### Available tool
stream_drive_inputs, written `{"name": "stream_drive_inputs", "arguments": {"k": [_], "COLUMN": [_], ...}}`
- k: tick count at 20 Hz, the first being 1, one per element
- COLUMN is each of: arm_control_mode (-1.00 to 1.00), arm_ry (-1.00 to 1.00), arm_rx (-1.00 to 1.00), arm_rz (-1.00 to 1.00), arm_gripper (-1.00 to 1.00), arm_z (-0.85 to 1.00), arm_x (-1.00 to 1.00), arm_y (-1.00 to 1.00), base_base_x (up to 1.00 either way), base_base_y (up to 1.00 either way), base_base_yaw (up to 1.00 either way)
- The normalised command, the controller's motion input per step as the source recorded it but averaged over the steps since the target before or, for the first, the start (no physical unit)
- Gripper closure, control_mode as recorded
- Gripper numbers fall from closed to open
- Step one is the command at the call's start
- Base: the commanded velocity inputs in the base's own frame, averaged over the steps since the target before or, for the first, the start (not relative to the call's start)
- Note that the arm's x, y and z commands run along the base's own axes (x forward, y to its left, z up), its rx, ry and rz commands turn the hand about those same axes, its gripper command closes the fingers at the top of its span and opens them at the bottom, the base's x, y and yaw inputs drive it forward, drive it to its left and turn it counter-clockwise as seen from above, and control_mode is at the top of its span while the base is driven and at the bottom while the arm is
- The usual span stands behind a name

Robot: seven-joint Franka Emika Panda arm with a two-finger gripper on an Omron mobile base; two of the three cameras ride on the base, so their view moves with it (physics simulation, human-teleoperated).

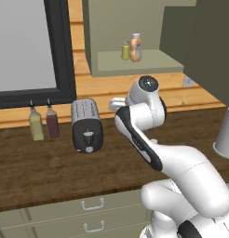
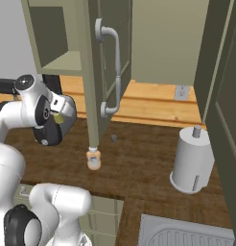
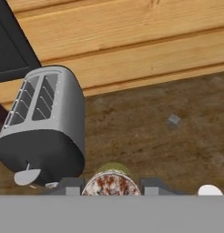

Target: Put the shaker and condiment bottle from the counter next to their counterparts in the cabinet.

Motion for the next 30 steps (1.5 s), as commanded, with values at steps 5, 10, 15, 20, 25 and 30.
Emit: {"name": "stream_drive_inputs", "arguments": {"k": [5, 10, 15, 20, 25, 30], "arm_control_mode": [-1.00, -1.00, -1.00, -1.00, -1.00, -1.00], "arm_ry": [-0.10, -0.07, -0.06, -0.07, -0.01, 0.00], "arm_rx": [0.00, 0.00, 0.00, 0.00, 0.00, 0.03], "arm_rz": [-0.01, -0.01, -0.03, -0.02, -0.01, 0.00], "arm_gripper": [1.00, 1.00, 1.00, 1.00, 1.00, 1.00], "arm_z": [0.31, 0.34, 0.39, 0.32, 0.29, 0.30], "arm_x": [-0.01, -0.02, -0.01, 0.00, 0.00, 0.00], "arm_y": [0.08, 0.03, 0.00, 0.00, 0.00, 0.00], "base_base_x": [0.00, 0.00, 0.00, 0.00, 0.00, 0.00], "base_base_y": [0.00, 0.00, 0.00, 0.00, 0.00, 0.00], "base_base_yaw": [0.00, 0.00, 0.00, 0.00, 0.00, 0.00]}}
